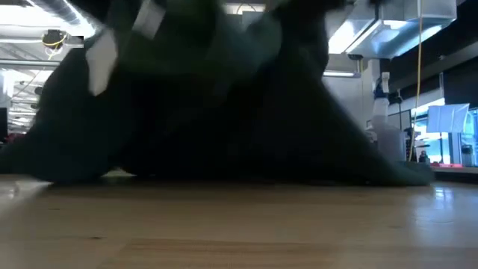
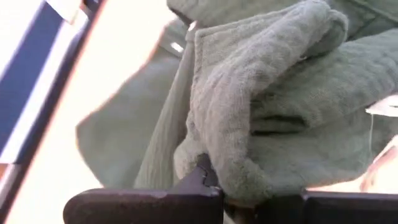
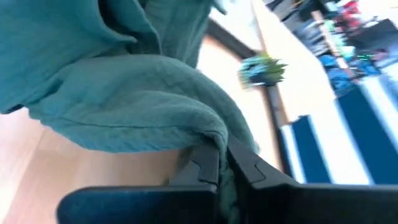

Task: Fold Laundry from Bin
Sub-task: Fold the green polo shirt

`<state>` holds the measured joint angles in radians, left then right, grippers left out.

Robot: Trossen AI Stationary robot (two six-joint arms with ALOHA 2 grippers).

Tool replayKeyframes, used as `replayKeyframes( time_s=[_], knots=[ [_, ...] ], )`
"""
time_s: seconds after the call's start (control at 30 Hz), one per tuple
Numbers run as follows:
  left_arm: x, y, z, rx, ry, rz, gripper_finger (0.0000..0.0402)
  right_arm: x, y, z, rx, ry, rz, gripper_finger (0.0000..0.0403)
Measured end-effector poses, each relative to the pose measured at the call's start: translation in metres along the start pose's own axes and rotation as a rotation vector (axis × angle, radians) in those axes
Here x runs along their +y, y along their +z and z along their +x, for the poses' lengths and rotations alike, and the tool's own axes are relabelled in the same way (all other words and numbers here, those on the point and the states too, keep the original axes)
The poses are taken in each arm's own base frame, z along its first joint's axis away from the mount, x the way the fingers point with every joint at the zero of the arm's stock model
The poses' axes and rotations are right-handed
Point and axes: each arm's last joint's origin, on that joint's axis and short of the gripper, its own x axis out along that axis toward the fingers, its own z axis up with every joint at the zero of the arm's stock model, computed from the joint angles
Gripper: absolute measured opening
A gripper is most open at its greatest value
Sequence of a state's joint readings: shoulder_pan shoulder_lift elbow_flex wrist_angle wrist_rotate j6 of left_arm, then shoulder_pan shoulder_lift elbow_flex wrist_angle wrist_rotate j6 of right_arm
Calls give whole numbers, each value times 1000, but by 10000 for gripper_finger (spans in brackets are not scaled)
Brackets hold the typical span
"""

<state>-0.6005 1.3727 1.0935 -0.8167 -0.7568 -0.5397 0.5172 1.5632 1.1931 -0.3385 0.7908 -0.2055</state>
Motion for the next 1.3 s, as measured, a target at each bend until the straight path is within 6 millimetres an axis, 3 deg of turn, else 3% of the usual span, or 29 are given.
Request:
replayKeyframes(
  time_s=[0.3, 0.7, 1.07, 1.3],
  knots=[
    [33, 23, -50, -335, 80, -34, 0, -71, 5, -72, -134, -212, 183, 1],
    [77, 63, -106, -640, 347, 26, 0, -132, 6, -126, -266, -441, 339, 1],
    [132, 79, -155, -799, 569, 48, 0, -170, 12, -132, -283, -633, 322, 0],
    [148, 78, -161, -873, 602, 48, 0, -180, 4, -113, -187, -681, 269, 0]
  ],
)
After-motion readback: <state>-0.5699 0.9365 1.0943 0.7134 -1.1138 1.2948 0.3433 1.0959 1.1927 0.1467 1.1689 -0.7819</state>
